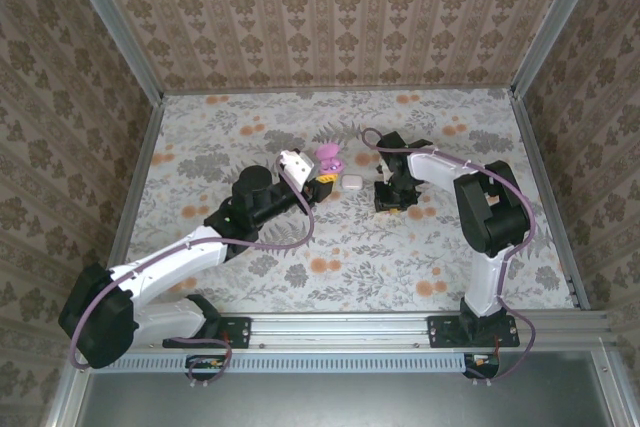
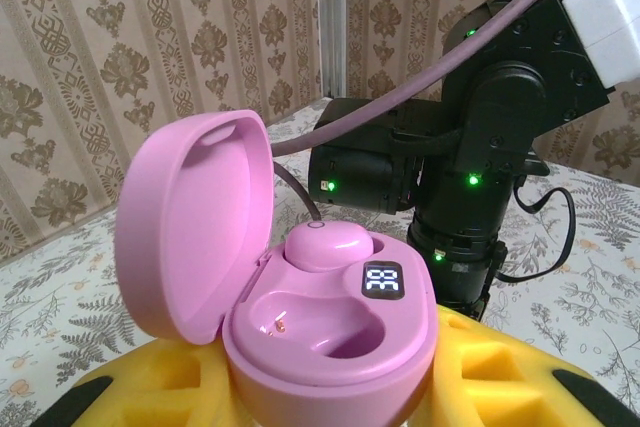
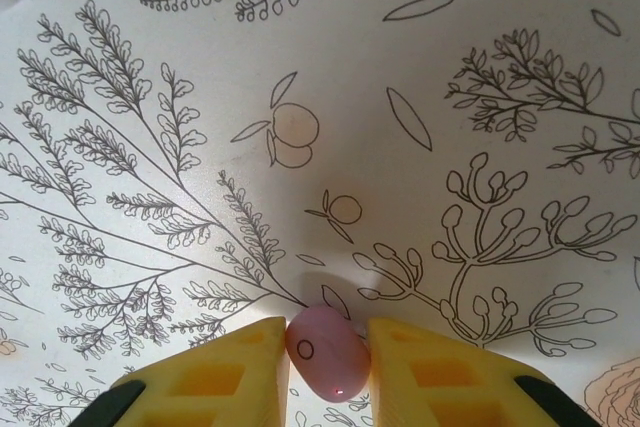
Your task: Insert the wireless bluetooth earbuds into the charging case
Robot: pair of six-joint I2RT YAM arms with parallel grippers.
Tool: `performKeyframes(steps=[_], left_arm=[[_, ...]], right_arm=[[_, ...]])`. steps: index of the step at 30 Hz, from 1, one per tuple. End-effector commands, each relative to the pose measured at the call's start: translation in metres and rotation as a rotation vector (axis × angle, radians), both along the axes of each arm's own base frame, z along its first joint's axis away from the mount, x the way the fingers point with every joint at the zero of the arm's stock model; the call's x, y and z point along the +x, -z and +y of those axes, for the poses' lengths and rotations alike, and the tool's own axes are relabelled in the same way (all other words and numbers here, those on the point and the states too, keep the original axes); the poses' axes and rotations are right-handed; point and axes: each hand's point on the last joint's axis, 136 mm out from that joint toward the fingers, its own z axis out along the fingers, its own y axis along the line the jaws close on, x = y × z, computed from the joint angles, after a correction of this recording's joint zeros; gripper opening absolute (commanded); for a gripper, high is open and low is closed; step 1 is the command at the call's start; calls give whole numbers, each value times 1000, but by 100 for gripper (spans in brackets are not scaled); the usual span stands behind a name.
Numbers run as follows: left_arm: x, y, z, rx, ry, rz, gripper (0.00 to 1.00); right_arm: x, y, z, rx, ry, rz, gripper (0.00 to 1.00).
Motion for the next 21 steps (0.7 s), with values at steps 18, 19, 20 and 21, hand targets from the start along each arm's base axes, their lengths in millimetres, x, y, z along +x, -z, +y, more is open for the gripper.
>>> performKeyframes(steps=[18,19,20,21], left_arm=[[1,-10,2,-17,-3,-23,30],[1,-10,2,-16,-3,-24,30],[1,-11,2,-17,-3,-23,30],[1,-10,2,-16,-4,-23,30]], right_arm=[[0,1,3,-16,-22,19,25],[0,-3,4,-12,-23,10,22],[1,-9,4,-6,-18,-9,21],[2,-15,4,1,-13,-29,22]])
